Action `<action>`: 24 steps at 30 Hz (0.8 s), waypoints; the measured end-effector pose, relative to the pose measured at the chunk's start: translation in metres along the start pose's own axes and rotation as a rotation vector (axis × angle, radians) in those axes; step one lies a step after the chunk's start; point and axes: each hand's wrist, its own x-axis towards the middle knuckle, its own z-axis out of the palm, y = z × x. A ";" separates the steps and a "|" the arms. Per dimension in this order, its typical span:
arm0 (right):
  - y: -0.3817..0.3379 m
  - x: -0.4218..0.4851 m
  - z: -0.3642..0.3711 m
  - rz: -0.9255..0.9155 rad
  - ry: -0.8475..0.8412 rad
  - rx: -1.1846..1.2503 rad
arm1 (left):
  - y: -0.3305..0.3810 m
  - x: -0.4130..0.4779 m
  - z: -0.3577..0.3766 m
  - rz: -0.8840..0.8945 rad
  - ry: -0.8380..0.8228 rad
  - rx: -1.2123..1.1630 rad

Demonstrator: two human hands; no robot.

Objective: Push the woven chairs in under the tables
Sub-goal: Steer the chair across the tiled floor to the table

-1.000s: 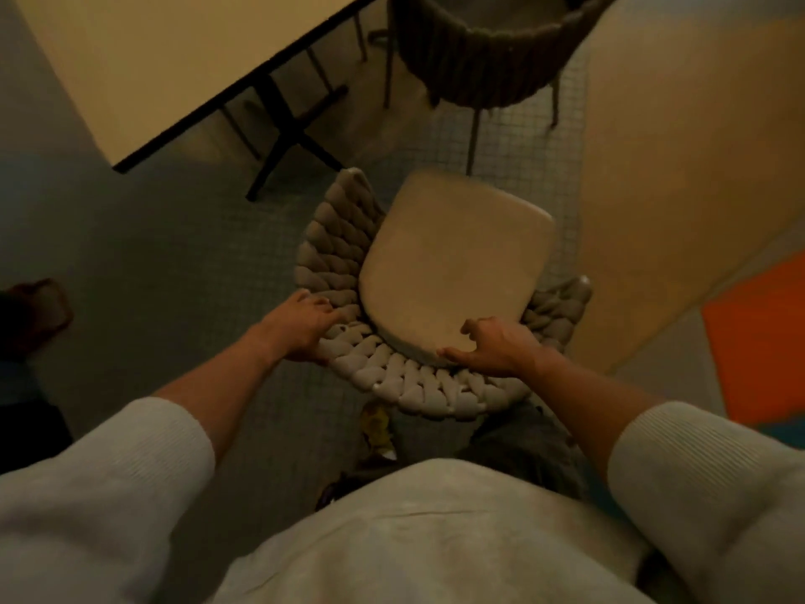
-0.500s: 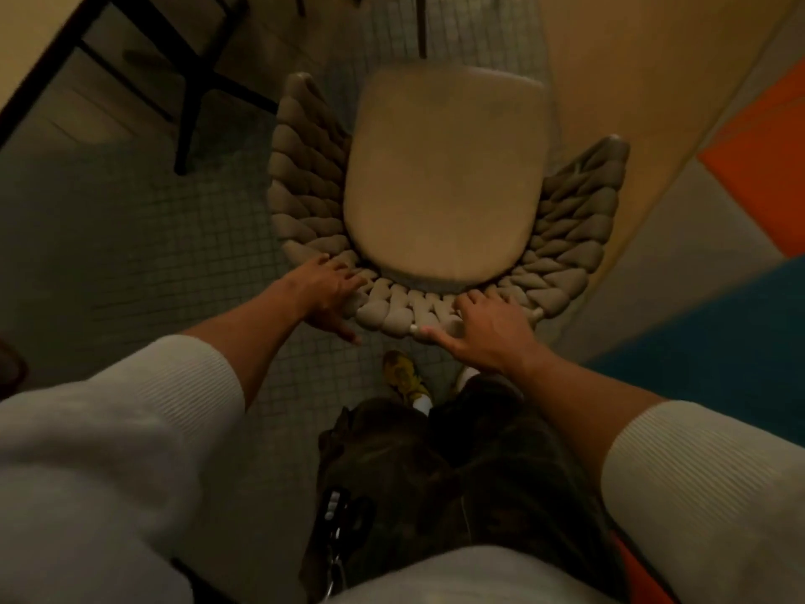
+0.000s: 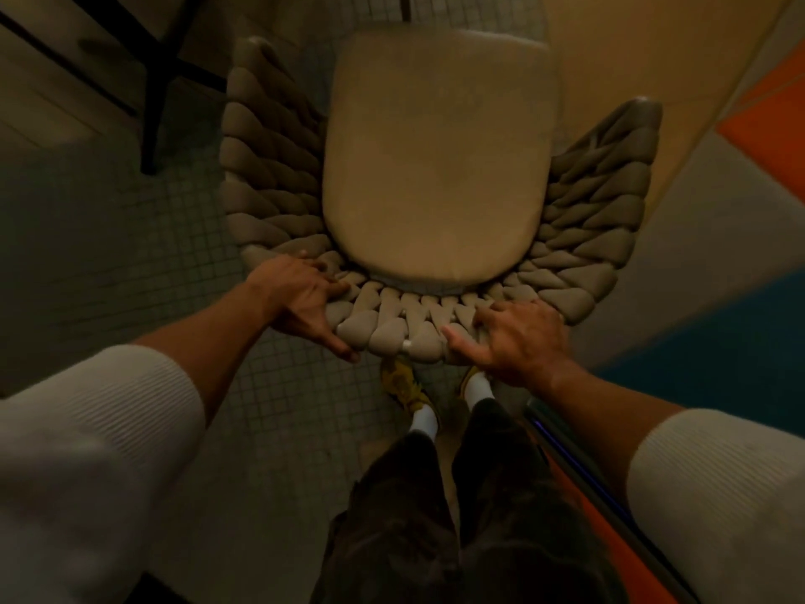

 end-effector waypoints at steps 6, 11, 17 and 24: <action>0.005 0.000 0.003 -0.045 0.056 0.009 | 0.002 -0.002 0.009 -0.034 0.041 -0.014; 0.011 -0.001 0.007 -0.108 0.035 -0.028 | 0.017 -0.014 0.022 -0.023 0.031 -0.026; 0.010 -0.007 0.009 -0.106 0.053 0.055 | 0.034 -0.026 0.045 -0.059 0.039 -0.064; 0.027 0.000 -0.004 0.022 0.237 0.219 | 0.033 -0.036 0.034 -0.086 -0.017 -0.177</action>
